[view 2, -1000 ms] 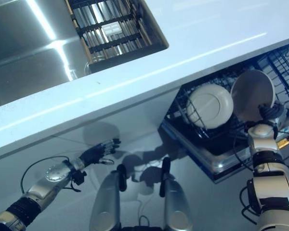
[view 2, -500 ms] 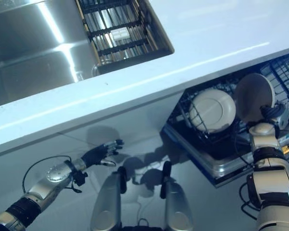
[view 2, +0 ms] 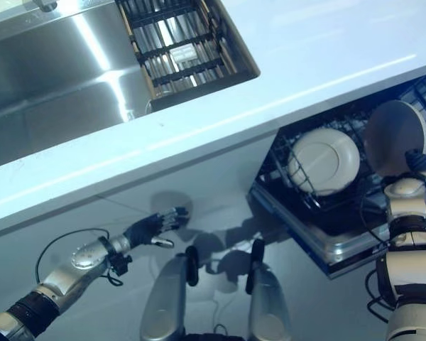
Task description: Pick up plates and place into dishwasher.
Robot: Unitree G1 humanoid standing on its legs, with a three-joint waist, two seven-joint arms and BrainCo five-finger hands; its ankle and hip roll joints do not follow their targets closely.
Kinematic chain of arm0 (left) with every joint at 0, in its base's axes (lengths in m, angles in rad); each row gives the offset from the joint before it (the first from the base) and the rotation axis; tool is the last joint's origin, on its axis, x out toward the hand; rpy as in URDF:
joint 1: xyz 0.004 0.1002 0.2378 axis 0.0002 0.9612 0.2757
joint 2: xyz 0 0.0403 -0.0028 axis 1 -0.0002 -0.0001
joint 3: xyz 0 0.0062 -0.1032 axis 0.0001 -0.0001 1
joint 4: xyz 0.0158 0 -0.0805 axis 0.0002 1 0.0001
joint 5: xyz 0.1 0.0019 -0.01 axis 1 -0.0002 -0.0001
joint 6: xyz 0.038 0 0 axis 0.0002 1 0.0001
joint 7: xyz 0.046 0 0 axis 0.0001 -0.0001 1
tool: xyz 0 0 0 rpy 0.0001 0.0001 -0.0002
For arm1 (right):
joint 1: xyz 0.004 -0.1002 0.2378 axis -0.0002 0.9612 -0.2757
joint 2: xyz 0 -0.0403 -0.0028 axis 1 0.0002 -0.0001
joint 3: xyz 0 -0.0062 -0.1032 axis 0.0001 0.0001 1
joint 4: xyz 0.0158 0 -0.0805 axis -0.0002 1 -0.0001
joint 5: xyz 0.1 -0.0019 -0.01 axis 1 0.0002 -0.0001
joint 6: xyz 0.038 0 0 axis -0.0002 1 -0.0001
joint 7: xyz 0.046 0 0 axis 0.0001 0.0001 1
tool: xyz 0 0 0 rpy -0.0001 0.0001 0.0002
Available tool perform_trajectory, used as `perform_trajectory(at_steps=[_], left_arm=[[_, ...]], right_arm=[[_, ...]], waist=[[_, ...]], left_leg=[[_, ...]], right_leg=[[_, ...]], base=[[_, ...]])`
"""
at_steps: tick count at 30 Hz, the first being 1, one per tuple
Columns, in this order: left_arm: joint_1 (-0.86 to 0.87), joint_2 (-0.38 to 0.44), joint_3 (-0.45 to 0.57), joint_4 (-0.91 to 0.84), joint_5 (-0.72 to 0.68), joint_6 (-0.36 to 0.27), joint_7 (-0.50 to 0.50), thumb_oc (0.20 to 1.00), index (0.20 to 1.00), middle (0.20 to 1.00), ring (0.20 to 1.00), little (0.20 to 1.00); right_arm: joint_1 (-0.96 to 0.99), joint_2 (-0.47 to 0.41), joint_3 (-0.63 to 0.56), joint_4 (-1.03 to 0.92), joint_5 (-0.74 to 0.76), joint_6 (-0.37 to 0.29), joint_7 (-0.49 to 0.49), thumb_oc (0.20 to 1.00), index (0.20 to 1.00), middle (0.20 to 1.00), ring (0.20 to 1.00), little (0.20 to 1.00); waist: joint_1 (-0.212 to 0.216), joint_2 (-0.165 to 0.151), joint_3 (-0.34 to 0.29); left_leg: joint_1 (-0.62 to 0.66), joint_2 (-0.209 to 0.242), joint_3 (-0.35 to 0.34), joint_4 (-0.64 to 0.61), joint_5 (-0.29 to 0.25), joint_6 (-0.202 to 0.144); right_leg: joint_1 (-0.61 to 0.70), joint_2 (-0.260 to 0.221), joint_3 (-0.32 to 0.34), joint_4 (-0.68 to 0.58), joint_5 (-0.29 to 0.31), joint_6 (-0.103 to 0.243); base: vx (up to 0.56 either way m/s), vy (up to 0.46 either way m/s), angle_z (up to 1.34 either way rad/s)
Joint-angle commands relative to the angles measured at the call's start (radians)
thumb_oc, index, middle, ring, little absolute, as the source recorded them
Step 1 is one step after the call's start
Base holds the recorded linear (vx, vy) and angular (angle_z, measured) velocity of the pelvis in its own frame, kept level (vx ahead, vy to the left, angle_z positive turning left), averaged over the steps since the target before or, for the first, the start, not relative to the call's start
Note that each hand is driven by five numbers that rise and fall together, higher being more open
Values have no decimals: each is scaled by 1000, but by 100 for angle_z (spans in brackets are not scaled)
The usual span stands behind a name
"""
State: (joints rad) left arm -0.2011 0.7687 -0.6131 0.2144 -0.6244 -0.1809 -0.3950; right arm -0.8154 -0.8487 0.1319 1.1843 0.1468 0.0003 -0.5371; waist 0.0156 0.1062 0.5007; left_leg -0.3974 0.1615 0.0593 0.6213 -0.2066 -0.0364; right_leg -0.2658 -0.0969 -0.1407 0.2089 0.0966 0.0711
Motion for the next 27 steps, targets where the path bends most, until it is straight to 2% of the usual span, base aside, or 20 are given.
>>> perform_trajectory(at_steps=[1, 5, 11, 12, 13, 14, 27], left_arm=[[53, -22, -16, -99, -50, -40, 9, 1000, 1000, 1000, 1000, 1000], [50, -24, -18, -87, -54, -58, 11, 1000, 1000, 1000, 1000, 1000], [38, -23, -26, -78, -61, -82, 21, 1000, 1000, 1000, 1000, 1000], [37, -25, -26, -76, -60, -83, 22, 1000, 1000, 1000, 1000, 1000], [39, -28, -27, -71, -57, -88, 23, 1000, 1000, 1000, 1000, 1000], [38, -30, -29, -70, -57, -90, 26, 1000, 1000, 1000, 1000, 1000], [64, -44, -37, -80, -52, -106, 24, 1000, 1000, 1000, 1000, 1000]], right_arm=[[-45, -70, 43, 13, 12, -66, 3, 200, 200, 200, 200, 200], [-53, -51, 36, 6, 36, -68, 0, 200, 200, 200, 200, 200], [-96, -40, 42, 16, 66, -30, -6, 200, 200, 200, 200, 200], [-101, -36, 42, 20, 76, -27, -11, 272, 272, 272, 272, 272], [-103, -33, 36, 26, 80, -25, -14, 715, 715, 715, 715, 715], [-106, -31, 32, 32, 83, -26, -14, 1000, 1000, 1000, 1000, 1000], [-100, -43, 16, 32, 86, -44, -23, 1000, 1000, 1000, 1000, 1000]], waist=[[36, 14, -65], [39, 12, -58], [46, 10, -45], [48, 10, -45], [48, 9, -44], [49, 9, -43], [39, 17, -38]], left_leg=[[-50, 36, -31, -53, 38, -23], [-52, 38, -35, -72, 52, -29], [-61, 41, -43, -95, 72, -34], [-61, 41, -43, -99, 75, -35], [-59, 41, -44, -104, 77, -36], [-58, 41, -44, -106, 78, -35], [-33, 42, -25, -116, 83, -31]], right_leg=[[5, -36, -45, 109, -129, 30], [-2, -36, -49, 108, -130, 29], [-17, -38, -53, 113, -132, 27], [-19, -37, -53, 114, -132, 27], [-20, -37, -53, 115, -133, 26], [-20, -37, -53, 115, -133, 26], [-17, -46, -40, 124, -134, 26]], base=[[-10, 1, 4], [-18, 10, 6], [-26, 7, 3], [0, 0, 0], [0, 0, 0], [0, 0, 0], [5, 29, 2]])
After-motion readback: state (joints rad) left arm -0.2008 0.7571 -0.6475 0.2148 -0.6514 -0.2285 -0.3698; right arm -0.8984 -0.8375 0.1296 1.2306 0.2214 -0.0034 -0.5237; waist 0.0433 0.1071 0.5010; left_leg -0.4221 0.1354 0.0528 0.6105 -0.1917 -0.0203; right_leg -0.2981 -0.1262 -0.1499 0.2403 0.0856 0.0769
